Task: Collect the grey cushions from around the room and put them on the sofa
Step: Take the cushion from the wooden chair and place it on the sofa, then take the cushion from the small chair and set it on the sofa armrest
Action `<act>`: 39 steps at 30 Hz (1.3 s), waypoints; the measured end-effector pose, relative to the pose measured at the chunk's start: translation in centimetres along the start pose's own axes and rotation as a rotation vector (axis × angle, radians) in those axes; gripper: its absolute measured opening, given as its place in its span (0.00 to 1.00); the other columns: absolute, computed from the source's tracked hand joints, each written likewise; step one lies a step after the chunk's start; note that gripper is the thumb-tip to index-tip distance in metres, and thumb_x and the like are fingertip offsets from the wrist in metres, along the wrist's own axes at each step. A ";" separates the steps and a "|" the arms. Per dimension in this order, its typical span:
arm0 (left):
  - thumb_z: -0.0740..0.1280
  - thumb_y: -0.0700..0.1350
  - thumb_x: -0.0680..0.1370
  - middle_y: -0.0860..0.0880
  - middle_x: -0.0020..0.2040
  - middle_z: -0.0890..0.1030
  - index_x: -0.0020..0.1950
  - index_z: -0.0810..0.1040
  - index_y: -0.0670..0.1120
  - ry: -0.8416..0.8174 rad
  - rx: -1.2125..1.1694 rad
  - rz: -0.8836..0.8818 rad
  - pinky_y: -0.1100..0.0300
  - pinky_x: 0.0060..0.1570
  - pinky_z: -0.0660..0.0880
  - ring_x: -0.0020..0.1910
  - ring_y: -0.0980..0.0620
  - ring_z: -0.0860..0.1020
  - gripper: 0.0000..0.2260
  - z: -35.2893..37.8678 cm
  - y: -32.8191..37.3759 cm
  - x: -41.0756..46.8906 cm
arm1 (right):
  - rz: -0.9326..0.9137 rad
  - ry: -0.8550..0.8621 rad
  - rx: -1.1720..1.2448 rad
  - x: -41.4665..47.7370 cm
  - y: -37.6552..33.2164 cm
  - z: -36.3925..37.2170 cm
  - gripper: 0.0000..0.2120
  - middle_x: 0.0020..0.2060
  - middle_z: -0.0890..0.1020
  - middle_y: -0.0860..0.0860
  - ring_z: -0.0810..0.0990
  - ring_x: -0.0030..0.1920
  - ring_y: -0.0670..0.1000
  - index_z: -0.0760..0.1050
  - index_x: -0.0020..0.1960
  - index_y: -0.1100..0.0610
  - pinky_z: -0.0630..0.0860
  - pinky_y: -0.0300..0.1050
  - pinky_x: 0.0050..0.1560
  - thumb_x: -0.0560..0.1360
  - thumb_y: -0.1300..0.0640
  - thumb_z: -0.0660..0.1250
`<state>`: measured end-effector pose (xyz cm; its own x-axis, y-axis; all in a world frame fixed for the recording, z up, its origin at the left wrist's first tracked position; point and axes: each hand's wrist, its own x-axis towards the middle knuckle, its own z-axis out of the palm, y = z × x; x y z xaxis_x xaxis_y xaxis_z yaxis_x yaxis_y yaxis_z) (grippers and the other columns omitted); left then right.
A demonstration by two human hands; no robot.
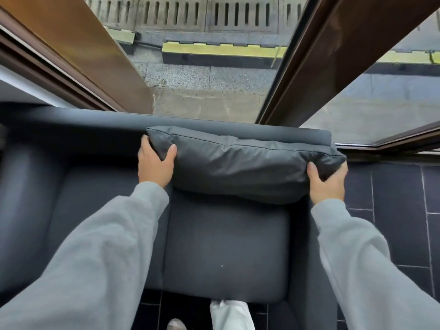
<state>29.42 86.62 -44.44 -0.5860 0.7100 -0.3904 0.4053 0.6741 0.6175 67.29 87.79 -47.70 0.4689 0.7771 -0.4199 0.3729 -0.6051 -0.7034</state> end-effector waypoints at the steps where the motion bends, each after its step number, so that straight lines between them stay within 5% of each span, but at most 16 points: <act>1: 0.68 0.52 0.80 0.40 0.81 0.59 0.83 0.54 0.46 0.068 0.120 0.109 0.45 0.75 0.61 0.79 0.38 0.58 0.36 0.1 0.5 -0.8 | -0.090 0.074 -0.081 -0.6 -1.0 0.5 0.42 0.80 0.60 0.62 0.60 0.80 0.61 0.52 0.84 0.54 0.56 0.50 0.79 0.78 0.51 0.72; 3: 0.68 0.46 0.78 0.38 0.83 0.50 0.84 0.51 0.49 0.143 0.452 0.425 0.39 0.73 0.61 0.80 0.34 0.52 0.38 1.2 1.3 -2.4 | -0.361 0.180 -0.298 -1.9 -2.8 1.6 0.41 0.81 0.49 0.67 0.49 0.81 0.65 0.50 0.84 0.57 0.48 0.59 0.80 0.78 0.57 0.68; 5: 0.66 0.46 0.78 0.41 0.84 0.47 0.83 0.51 0.56 -0.028 0.713 0.613 0.35 0.73 0.59 0.81 0.34 0.47 0.38 2.8 1.6 -3.8 | -0.563 0.103 -0.566 -3.4 -3.4 2.9 0.38 0.82 0.48 0.65 0.46 0.82 0.65 0.53 0.84 0.51 0.42 0.68 0.78 0.79 0.54 0.67; 8: 0.63 0.54 0.81 0.45 0.84 0.39 0.83 0.42 0.62 -0.233 0.858 0.560 0.35 0.77 0.50 0.81 0.37 0.39 0.38 3.7 0.7 -3.6 | -0.511 -0.179 -0.937 -4.5 -2.4 4.5 0.38 0.84 0.41 0.57 0.37 0.83 0.58 0.45 0.84 0.41 0.35 0.71 0.76 0.80 0.34 0.57; 10: 0.62 0.58 0.82 0.46 0.84 0.38 0.82 0.39 0.63 -0.247 0.897 0.564 0.37 0.77 0.51 0.82 0.39 0.39 0.37 3.4 -0.1 -2.5 | -0.511 -0.221 -1.065 -3.6 -1.6 4.9 0.41 0.83 0.37 0.55 0.34 0.82 0.57 0.37 0.83 0.39 0.34 0.70 0.76 0.78 0.27 0.52; 17: 0.58 0.61 0.83 0.48 0.83 0.36 0.81 0.37 0.65 -0.322 0.922 0.509 0.33 0.76 0.52 0.81 0.38 0.38 0.35 1.9 1.5 -1.2 | -0.459 -0.283 -1.156 -1.2 -4.4 4.7 0.42 0.83 0.35 0.55 0.33 0.82 0.58 0.33 0.81 0.38 0.38 0.70 0.77 0.78 0.26 0.52; 24: 0.52 0.67 0.81 0.47 0.83 0.36 0.81 0.33 0.62 -0.213 0.899 0.447 0.34 0.76 0.48 0.81 0.40 0.37 0.36 -8.1 -3.2 -7.7 | -0.448 -0.278 -1.216 -11.1 -5.8 3.1 0.43 0.82 0.35 0.58 0.34 0.81 0.62 0.35 0.83 0.40 0.39 0.70 0.78 0.77 0.25 0.49; 29: 0.45 0.70 0.80 0.49 0.83 0.35 0.80 0.35 0.65 -0.052 0.801 0.350 0.34 0.76 0.43 0.81 0.42 0.35 0.32 -20.9 -9.2 -13.6 | -0.542 -0.336 -1.206 -23.3 -10.2 4.7 0.43 0.82 0.36 0.60 0.35 0.82 0.63 0.37 0.83 0.40 0.37 0.70 0.77 0.77 0.24 0.48; 39: 0.46 0.76 0.75 0.52 0.83 0.33 0.79 0.39 0.69 0.232 0.621 0.024 0.33 0.75 0.37 0.81 0.44 0.32 0.35 -48.5 -28.6 -32.8 | -1.060 -0.414 -1.048 -59.6 -17.9 13.3 0.43 0.82 0.35 0.59 0.35 0.82 0.62 0.38 0.83 0.38 0.35 0.68 0.78 0.75 0.22 0.47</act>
<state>3.01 34.17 -16.20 -0.6798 0.7107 -0.1812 0.7085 0.7002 0.0881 22.04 54.64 -17.72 -0.5455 0.7988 -0.2538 0.8379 0.5270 -0.1422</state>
